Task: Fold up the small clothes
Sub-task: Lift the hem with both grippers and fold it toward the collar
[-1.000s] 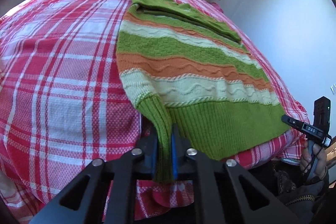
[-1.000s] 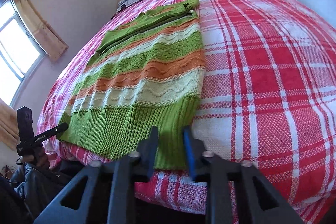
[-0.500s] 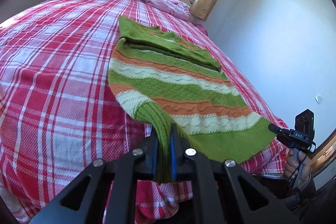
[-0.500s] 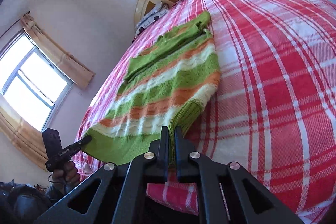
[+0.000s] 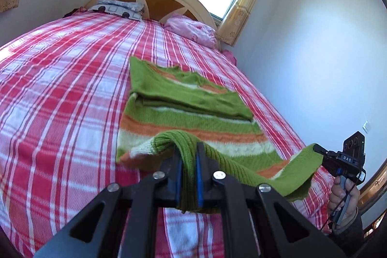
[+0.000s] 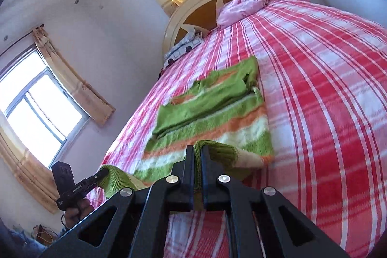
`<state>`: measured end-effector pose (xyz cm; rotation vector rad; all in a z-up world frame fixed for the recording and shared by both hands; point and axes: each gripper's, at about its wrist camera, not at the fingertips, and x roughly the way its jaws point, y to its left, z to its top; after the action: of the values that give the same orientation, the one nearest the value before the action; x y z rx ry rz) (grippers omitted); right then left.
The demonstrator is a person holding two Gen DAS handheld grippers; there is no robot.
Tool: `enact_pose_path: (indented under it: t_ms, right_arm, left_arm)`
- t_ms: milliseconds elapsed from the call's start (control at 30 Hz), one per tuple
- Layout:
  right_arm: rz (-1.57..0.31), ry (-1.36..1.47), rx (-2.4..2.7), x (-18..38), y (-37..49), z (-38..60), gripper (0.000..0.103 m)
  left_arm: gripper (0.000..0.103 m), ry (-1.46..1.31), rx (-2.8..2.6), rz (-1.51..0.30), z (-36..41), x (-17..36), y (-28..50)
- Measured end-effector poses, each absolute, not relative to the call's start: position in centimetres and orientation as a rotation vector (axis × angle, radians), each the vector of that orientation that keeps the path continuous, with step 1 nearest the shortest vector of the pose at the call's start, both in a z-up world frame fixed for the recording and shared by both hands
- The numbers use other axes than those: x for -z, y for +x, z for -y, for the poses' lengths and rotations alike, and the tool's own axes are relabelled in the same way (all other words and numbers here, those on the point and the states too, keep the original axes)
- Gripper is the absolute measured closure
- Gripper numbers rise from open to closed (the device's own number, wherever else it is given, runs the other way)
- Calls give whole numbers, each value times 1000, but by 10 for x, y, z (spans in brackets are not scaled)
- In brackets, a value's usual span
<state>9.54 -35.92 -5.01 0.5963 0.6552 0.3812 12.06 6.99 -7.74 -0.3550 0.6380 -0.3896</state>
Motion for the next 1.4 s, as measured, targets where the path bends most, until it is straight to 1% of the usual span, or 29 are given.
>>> enact_pose_path:
  t_ms: [467,833,1167,1400]
  right_arm:
    - [-624,581,-365,27,179,367,99]
    - [-599,540,-355,7,258,358,99]
    - [-662,525,-307,24,341,360,99]
    - [-758,582,-241,65,404,373,99]
  left_arm:
    - [93,-353,379,-611,-68,58,189]
    - [93,-370,344,-583,-75,43,261]
    - [93,-388,321,-621,-79,55,330]
    - [93,-368,284,-685,-72,79,377]
